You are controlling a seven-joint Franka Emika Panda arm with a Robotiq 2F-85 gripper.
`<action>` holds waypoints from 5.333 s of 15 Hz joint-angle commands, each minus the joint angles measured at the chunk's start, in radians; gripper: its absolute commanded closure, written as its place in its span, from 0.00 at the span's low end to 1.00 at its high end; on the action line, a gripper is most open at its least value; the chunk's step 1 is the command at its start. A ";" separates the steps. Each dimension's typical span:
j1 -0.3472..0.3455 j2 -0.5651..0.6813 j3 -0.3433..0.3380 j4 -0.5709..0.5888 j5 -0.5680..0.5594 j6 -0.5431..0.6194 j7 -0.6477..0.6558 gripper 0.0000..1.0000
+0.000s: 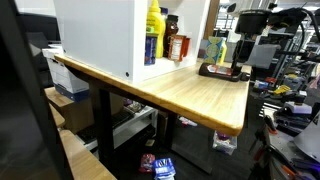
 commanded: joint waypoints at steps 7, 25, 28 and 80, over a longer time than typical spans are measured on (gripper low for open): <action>0.043 0.047 -0.035 -0.004 0.038 0.127 -0.058 0.84; 0.162 0.050 -0.065 -0.031 0.145 0.338 -0.119 0.74; 0.157 0.025 -0.062 -0.019 0.142 0.334 -0.116 0.66; 0.131 0.146 -0.028 -0.020 0.157 0.256 -0.095 0.73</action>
